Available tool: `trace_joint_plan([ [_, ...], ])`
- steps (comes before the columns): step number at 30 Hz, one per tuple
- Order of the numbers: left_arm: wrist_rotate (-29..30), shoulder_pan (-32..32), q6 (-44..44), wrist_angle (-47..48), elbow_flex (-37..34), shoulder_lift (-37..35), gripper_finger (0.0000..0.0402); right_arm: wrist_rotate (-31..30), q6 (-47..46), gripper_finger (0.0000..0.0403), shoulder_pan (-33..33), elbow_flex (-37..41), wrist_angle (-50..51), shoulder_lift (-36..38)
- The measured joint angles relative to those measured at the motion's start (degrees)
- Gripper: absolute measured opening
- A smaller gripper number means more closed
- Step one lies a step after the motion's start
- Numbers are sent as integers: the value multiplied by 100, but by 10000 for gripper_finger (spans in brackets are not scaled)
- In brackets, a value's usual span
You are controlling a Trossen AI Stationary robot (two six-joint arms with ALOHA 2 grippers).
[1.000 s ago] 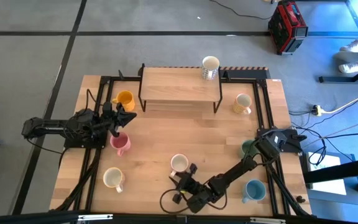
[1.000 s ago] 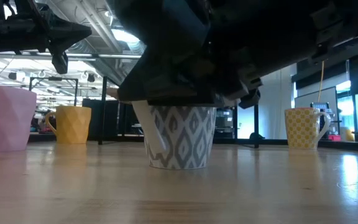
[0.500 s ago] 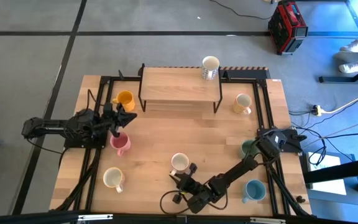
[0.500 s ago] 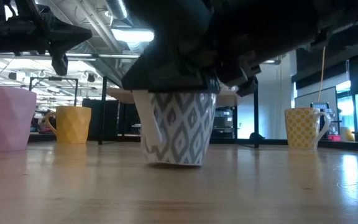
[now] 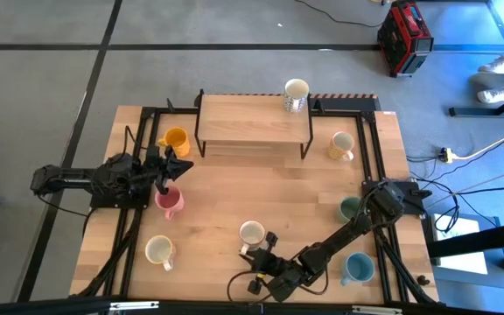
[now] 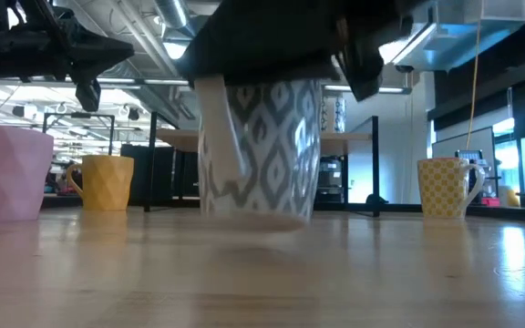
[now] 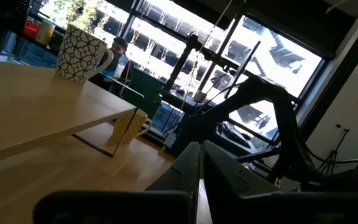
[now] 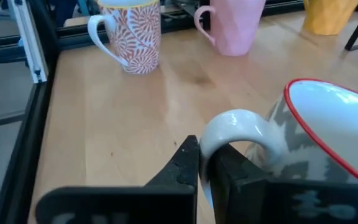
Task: Place coffee mugs
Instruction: Put the gray patterned mug on the shelf
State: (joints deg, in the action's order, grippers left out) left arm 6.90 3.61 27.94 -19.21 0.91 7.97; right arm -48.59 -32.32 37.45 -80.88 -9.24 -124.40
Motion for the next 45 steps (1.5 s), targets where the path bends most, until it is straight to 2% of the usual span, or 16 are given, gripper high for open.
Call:
trace_joint_plan([
  [5, -26, 0, -2, 93, 0, 0, 14, 123, 47, 1, -24, 0, 283, 351],
  [14, -44, -1, -6, 79, 0, 0, 14, 316, 144, 1, -283, 0, 1669, 1230],
  [21, -44, 0, -8, 79, 0, 0, 14, 678, 863, 0, -711, 47, 2351, 2009],
  [25, -44, 0, -155, 79, 0, 0, 14, 1256, 1301, 0, -1115, 674, 1982, 2718],
  [30, 81, 0, -154, 58, 0, 0, 14, 1702, 2095, 0, -1584, 1715, 1172, 3936],
  [39, 559, -2, -127, 26, 0, 0, 14, 3342, 3170, 0, -2878, 2951, 1241, 5878],
  [45, 662, -2, -145, 27, 0, 0, 14, 4325, 3784, 0, -3843, 3315, 1228, 6524],
])
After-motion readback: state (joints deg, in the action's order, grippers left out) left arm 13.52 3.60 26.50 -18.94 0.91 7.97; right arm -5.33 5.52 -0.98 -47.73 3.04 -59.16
